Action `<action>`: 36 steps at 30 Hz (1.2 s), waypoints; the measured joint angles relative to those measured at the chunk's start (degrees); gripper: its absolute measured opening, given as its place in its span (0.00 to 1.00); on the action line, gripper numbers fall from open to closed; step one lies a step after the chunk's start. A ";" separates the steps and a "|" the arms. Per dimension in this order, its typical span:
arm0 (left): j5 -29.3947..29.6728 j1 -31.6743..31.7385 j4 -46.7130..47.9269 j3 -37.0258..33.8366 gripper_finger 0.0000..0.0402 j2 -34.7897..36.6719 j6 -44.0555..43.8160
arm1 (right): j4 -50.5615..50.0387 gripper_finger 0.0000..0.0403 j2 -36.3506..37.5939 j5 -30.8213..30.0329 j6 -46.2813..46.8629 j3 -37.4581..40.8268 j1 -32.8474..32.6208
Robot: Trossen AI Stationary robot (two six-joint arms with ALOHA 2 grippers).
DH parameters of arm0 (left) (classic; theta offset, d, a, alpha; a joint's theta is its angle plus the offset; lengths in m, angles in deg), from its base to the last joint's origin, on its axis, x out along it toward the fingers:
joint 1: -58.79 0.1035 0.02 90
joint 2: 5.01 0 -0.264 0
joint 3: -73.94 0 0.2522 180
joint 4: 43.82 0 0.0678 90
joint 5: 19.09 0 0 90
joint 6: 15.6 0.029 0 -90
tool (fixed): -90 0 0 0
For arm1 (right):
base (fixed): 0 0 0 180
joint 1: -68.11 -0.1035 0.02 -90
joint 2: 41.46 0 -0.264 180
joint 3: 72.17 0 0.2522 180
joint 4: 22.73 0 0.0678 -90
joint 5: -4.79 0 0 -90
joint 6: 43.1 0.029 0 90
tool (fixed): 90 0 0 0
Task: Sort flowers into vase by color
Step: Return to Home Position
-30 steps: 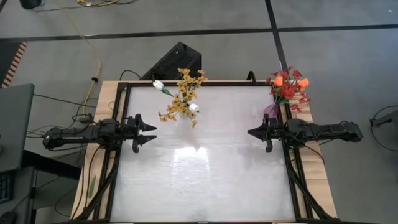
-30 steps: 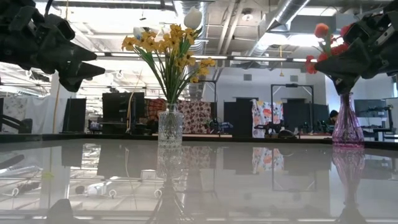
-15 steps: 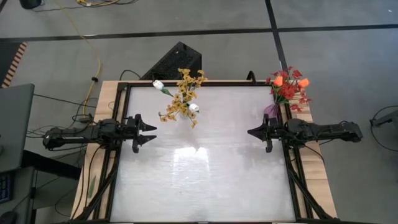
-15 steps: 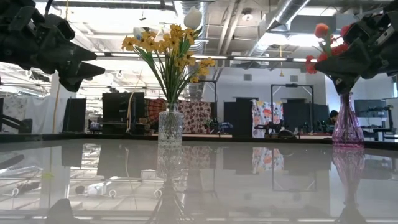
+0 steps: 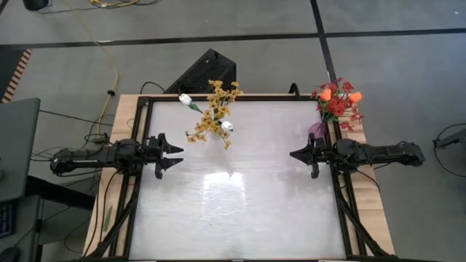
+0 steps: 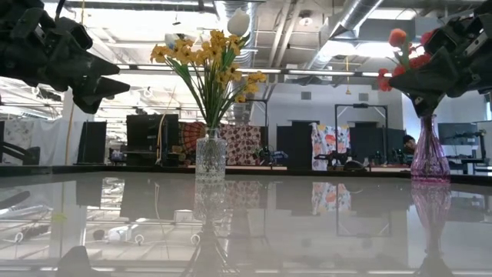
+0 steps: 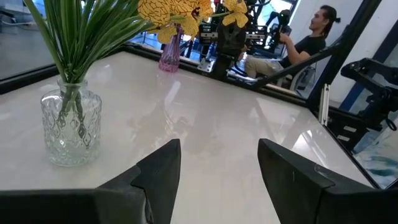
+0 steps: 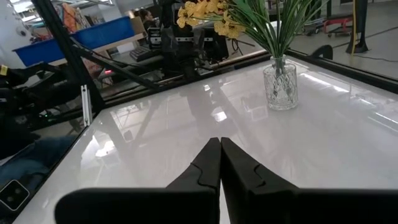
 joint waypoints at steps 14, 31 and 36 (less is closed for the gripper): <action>-0.15 -0.48 0.04 0.04 0.51 -1.90 -0.08 | 0.02 0.09 0.00 0.02 0.00 0.00 0.00; -0.17 -0.48 0.02 0.04 0.51 -1.90 -0.22 | 0.02 0.09 0.00 0.02 0.00 0.00 0.00; -0.17 -0.48 0.02 0.04 0.51 -1.90 -0.23 | 0.02 0.09 0.00 0.02 0.00 0.00 0.00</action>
